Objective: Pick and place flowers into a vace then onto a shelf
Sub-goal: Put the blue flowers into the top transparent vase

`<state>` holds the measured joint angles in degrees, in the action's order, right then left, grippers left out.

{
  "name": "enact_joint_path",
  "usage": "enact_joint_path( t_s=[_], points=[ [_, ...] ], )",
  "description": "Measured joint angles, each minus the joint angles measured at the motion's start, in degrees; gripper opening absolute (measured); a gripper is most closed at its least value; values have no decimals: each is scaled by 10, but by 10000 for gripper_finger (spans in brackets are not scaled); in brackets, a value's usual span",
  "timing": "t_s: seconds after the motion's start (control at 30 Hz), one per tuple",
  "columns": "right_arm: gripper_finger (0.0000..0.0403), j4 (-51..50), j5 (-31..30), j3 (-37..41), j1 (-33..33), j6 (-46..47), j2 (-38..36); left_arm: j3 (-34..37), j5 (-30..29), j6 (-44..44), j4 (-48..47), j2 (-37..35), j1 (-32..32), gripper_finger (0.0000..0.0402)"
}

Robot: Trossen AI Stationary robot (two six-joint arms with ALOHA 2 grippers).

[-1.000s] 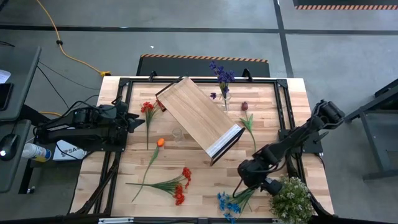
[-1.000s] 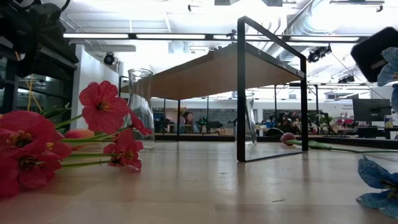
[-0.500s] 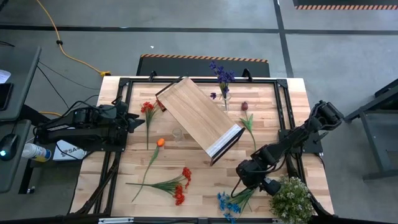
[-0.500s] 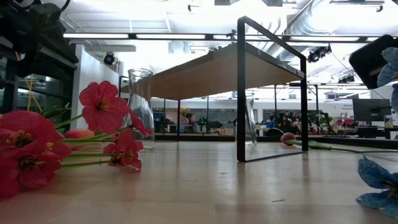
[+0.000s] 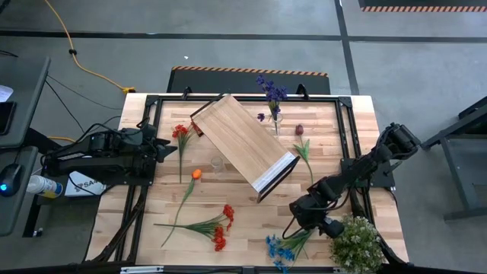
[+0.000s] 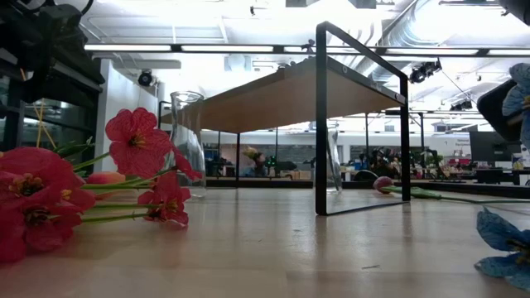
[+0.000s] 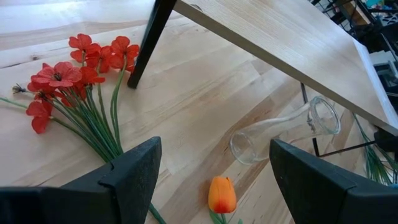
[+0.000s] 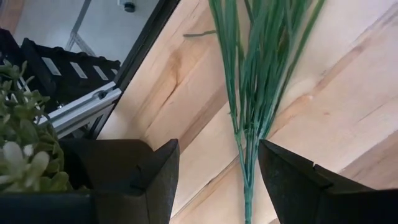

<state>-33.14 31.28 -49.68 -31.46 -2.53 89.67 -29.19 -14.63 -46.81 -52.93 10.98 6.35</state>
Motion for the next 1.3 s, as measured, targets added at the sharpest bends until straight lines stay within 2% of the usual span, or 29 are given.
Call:
enact_joint_path(
  t_s=[0.67, 0.97, 1.07, 1.3],
  points=[
    [208, 49, 23, 0, 4, 10, 41, 0, -1, 0, 0, 0, 0, 333],
    [208, 46, -25, 0, 5, 27, 49, 0, -1, 0, 0, 0, 0, 333],
    [199, 35, -39, 0, 5, 27, 55, 0, -1, 0, 0, 0, 0, 333],
    [162, 25, -23, 0, 5, 27, 78, 0, 1, 0, 0, 0, 0, 333]
  ],
)
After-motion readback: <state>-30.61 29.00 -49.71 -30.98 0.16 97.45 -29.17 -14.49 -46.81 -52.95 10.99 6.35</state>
